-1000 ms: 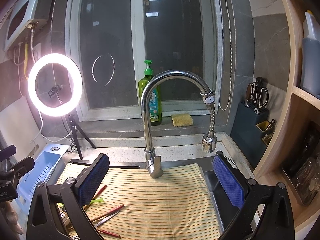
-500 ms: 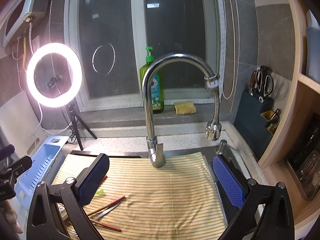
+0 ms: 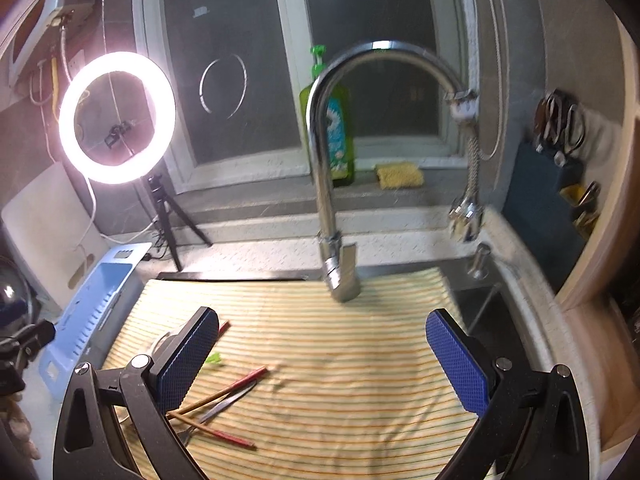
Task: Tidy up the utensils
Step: 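Lower both tools toward the chopsticks in the utensil pile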
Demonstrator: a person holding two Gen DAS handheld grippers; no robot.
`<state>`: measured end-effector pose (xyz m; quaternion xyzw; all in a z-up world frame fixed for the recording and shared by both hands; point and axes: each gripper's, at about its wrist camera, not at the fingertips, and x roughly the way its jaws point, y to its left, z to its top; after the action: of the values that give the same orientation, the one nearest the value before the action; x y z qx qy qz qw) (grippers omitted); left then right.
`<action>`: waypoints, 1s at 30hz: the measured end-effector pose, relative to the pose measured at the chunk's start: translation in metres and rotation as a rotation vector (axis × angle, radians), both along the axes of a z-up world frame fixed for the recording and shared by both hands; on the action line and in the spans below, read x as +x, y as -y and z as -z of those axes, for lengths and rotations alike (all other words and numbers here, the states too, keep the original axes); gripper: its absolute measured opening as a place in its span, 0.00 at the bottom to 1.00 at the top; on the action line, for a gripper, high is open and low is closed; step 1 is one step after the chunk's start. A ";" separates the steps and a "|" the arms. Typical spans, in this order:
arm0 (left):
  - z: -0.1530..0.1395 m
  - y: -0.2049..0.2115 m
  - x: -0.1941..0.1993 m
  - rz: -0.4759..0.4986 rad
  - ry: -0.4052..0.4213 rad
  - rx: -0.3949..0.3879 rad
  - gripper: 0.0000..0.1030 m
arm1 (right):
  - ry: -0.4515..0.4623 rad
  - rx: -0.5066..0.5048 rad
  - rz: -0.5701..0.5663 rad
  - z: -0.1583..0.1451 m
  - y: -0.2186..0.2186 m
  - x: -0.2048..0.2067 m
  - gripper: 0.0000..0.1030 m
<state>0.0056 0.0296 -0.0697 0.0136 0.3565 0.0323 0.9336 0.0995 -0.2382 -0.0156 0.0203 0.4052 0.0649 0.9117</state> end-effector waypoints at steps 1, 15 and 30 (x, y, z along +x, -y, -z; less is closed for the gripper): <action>0.004 -0.003 -0.002 -0.002 -0.015 -0.010 0.99 | -0.016 0.018 -0.008 0.004 0.001 0.001 1.00; 0.036 -0.039 -0.029 -0.067 -0.130 -0.024 0.99 | -0.239 0.181 -0.096 0.053 -0.006 0.004 1.00; 0.048 -0.059 -0.014 0.018 -0.171 -0.004 0.94 | -0.415 0.328 -0.089 0.082 -0.026 -0.006 0.84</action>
<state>-0.0088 0.0885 -0.1175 0.0179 0.4347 0.0218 0.9001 0.0930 -0.2122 -0.0979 0.1627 0.5680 0.1643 0.7899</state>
